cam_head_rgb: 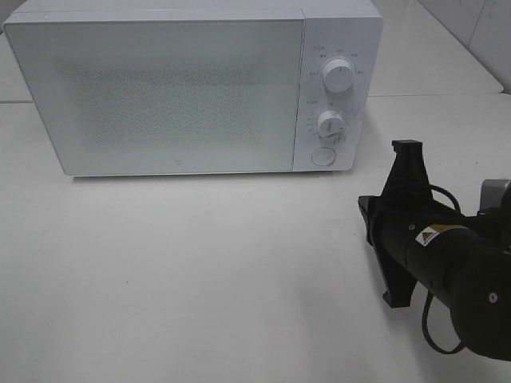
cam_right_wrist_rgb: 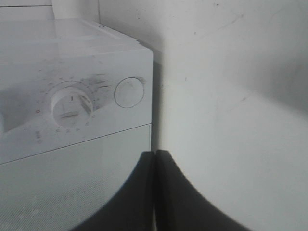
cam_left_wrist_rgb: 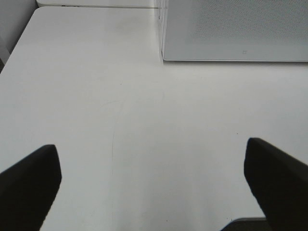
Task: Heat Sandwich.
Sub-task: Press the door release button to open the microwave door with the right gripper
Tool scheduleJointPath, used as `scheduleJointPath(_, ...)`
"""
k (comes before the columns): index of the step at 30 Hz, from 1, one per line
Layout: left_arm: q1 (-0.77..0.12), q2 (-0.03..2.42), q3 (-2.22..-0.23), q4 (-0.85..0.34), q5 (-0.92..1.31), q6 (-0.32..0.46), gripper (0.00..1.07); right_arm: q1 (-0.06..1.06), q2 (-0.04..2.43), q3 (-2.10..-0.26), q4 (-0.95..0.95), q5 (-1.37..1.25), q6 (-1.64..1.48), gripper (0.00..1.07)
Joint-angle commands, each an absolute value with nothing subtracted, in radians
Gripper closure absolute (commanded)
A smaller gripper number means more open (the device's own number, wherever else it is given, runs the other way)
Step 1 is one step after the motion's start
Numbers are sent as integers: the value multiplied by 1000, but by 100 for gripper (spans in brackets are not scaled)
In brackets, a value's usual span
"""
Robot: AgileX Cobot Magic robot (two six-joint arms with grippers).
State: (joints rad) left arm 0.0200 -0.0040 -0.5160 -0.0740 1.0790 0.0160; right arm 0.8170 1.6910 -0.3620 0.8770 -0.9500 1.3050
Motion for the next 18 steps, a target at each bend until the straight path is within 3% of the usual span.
scheduleJointPath(1, 22, -24, -515, -84, 1070, 16, 9, 814, 1724, -387, 855, -966, 1332, 107)
scheduleJointPath(18, 22, -24, -515, -84, 1070, 16, 9, 668, 1877, -554, 668, -915, 1345, 107)
